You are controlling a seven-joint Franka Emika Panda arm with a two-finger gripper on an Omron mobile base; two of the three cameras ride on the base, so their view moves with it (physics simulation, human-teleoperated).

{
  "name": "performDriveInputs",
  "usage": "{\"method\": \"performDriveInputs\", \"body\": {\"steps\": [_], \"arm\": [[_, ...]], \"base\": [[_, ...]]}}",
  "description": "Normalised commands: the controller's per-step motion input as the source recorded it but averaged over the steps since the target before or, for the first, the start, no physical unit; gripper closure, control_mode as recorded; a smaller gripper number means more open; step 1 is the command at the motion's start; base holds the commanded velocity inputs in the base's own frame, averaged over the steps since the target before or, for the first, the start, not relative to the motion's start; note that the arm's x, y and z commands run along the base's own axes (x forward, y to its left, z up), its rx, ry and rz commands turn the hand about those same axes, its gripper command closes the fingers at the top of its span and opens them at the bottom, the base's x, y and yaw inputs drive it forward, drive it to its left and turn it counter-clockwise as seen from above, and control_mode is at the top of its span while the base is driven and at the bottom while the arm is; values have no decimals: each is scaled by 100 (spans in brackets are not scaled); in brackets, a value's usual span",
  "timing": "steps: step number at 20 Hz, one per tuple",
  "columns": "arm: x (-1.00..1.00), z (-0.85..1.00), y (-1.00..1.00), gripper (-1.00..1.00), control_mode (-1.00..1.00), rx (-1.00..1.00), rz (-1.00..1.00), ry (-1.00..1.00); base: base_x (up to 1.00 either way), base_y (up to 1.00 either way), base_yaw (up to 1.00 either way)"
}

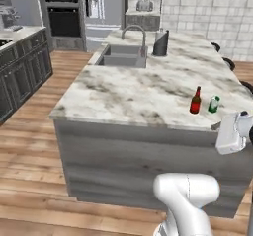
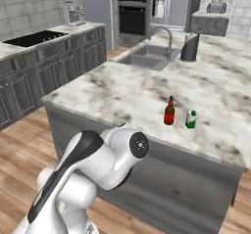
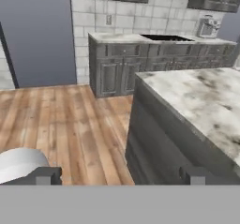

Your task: Move the drinks to the dining counter.

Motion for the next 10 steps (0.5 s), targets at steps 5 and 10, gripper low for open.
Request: {"method": "performDriveInputs", "body": {"steps": [5,10], "arm": [[0,0,0,-100,100,0,0,0],[0,0,0,-100,100,0,0,0]], "base": [[3,89,69],[3,56,83]]}}
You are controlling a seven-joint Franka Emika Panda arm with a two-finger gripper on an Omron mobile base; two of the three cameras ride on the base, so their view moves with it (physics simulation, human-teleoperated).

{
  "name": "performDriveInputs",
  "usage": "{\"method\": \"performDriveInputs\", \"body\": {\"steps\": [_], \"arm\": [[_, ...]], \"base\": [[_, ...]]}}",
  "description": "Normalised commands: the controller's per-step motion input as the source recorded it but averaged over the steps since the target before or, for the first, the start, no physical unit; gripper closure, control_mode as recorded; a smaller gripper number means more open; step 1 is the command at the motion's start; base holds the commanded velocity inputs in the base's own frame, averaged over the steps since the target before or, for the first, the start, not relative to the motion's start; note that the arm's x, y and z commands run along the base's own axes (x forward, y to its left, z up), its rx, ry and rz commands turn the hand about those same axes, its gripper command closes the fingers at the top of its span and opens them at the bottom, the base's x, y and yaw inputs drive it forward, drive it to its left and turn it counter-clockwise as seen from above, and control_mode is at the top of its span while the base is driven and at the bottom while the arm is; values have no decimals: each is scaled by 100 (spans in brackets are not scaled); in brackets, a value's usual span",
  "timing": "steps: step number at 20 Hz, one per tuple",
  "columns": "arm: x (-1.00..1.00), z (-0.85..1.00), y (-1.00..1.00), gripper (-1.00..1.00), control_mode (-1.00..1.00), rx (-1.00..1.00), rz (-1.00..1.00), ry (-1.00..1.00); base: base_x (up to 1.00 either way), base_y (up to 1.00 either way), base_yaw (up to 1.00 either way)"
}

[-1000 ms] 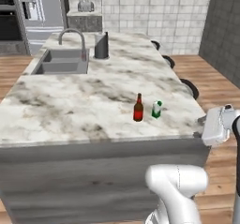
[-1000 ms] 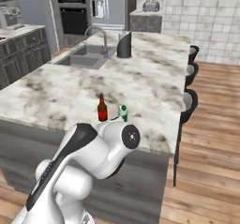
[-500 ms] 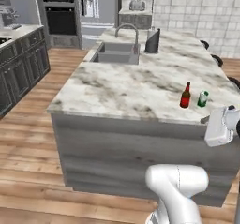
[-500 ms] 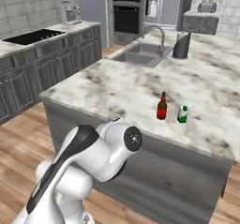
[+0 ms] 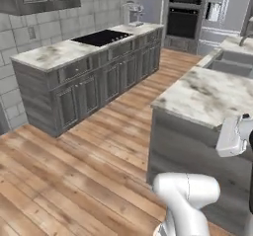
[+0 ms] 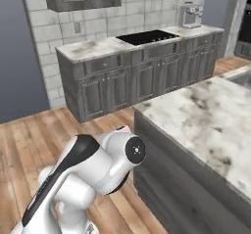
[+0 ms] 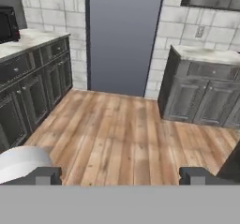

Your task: Move the drinks to the dining counter.

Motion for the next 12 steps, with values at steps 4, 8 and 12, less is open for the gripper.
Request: {"method": "performDriveInputs", "body": {"steps": [4,8,12], "arm": [[0,0,0,-100,100,0,0,0],[0,0,0,-100,100,0,0,0],[0,0,0,-100,100,0,0,0]], "base": [[17,39,82],[19,34,82],[19,31,82]]}}
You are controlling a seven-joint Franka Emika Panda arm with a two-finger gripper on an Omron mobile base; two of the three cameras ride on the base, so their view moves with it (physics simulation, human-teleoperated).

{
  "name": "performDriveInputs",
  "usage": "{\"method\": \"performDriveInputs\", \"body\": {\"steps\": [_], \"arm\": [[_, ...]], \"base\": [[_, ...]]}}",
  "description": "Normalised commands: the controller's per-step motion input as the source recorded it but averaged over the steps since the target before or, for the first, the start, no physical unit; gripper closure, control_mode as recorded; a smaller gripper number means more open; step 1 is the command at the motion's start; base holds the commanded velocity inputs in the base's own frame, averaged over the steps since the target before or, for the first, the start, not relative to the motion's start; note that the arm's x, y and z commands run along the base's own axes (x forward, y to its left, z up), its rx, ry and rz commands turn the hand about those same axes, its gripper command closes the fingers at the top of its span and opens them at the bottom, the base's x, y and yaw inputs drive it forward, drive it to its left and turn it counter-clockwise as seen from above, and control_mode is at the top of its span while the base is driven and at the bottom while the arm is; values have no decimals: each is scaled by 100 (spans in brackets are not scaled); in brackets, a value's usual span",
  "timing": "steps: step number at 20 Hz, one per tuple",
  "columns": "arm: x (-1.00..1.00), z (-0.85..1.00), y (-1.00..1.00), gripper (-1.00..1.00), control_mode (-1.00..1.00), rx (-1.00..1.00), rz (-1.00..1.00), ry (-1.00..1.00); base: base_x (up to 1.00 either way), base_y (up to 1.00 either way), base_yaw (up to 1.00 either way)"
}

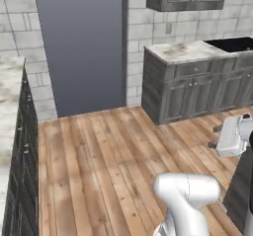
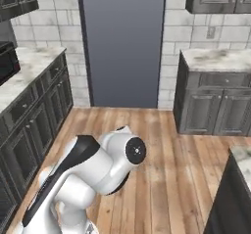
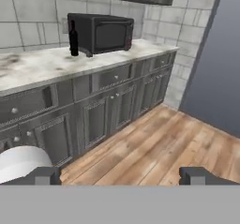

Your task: Move the drinks to the dining counter.

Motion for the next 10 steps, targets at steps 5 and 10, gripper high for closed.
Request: {"method": "performDriveInputs", "body": {"steps": [5,10], "arm": [[0,0,0,-100,100,0,0,0],[0,0,0,-100,100,0,0,0]], "base": [[31,26,80],[35,24,79]]}}
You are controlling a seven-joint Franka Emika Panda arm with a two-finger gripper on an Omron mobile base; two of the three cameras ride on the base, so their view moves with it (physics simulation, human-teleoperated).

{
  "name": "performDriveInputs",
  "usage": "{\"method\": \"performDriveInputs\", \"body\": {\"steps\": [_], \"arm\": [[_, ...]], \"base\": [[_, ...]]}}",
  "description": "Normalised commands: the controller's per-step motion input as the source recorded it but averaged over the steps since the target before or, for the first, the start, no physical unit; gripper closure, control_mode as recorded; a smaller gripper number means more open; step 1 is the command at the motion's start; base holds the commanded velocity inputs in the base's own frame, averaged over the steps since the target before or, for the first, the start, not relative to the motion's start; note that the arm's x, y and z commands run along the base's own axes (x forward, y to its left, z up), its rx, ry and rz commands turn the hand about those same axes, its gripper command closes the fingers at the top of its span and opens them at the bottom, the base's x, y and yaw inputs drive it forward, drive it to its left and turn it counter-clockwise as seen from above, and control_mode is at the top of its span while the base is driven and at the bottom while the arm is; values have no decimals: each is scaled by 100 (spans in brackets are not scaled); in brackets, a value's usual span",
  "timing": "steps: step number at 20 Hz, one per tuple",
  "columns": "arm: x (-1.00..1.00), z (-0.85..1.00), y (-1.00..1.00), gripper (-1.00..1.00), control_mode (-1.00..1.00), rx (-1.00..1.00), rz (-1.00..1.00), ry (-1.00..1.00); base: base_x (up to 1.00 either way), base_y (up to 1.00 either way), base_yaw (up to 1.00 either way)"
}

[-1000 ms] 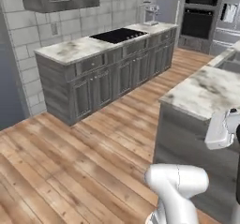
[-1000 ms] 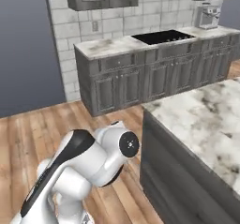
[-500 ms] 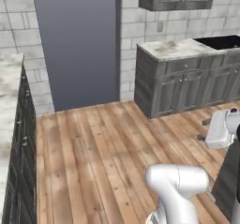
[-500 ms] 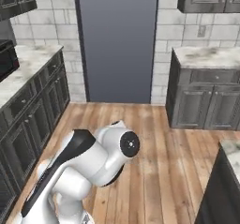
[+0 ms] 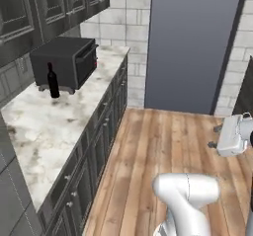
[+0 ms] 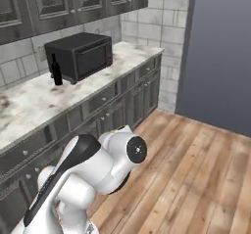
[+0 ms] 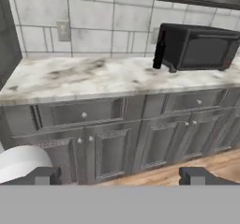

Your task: Move the drinks to the dining counter.

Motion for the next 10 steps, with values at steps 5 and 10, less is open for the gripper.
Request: {"method": "performDriveInputs", "body": {"steps": [5,10], "arm": [[0,0,0,-100,100,0,0,0],[0,0,0,-100,100,0,0,0]], "base": [[47,20,77],[67,4,63]]}}
